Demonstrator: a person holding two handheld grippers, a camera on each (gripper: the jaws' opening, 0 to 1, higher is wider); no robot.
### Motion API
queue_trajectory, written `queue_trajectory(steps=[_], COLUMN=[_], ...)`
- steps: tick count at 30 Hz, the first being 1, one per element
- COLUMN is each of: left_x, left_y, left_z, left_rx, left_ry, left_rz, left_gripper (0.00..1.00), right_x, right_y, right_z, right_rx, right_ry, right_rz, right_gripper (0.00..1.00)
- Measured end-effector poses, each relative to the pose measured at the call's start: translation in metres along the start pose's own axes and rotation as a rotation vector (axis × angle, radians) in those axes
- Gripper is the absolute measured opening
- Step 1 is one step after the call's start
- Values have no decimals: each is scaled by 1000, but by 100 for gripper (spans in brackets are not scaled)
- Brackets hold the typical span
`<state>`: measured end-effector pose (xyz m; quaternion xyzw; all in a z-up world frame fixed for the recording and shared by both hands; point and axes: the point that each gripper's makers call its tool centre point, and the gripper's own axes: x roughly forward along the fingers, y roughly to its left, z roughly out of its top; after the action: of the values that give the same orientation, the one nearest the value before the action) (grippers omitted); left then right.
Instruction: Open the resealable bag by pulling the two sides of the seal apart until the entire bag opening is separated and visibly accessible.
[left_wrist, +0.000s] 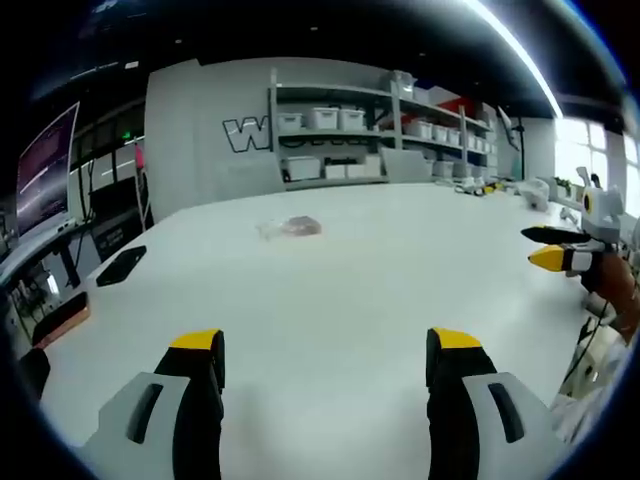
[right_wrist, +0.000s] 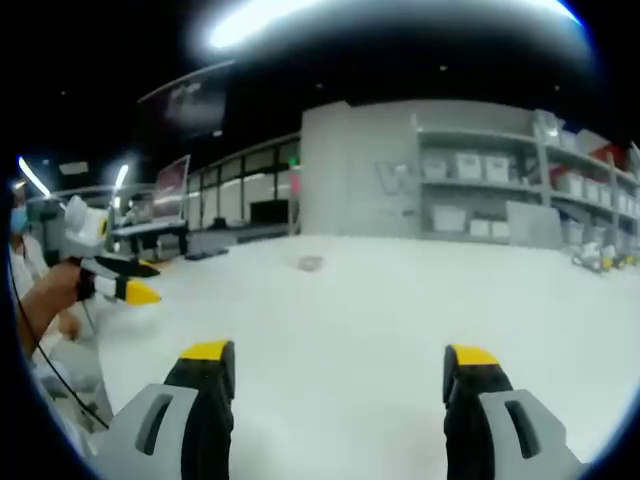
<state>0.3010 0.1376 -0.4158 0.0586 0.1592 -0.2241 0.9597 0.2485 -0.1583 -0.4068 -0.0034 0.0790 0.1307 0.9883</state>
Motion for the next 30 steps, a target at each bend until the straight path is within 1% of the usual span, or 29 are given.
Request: queue_trajectory(steps=[30], left_x=[-1], left_y=[0], left_z=[3], left_rx=[11], left_ry=[13], left_rz=[-4], left_gripper=[81], right_x=[-2], right_y=[-1], right_z=[1], right_rx=[-1], right_ry=[0], right_rz=[-3], right_gripper=[87])
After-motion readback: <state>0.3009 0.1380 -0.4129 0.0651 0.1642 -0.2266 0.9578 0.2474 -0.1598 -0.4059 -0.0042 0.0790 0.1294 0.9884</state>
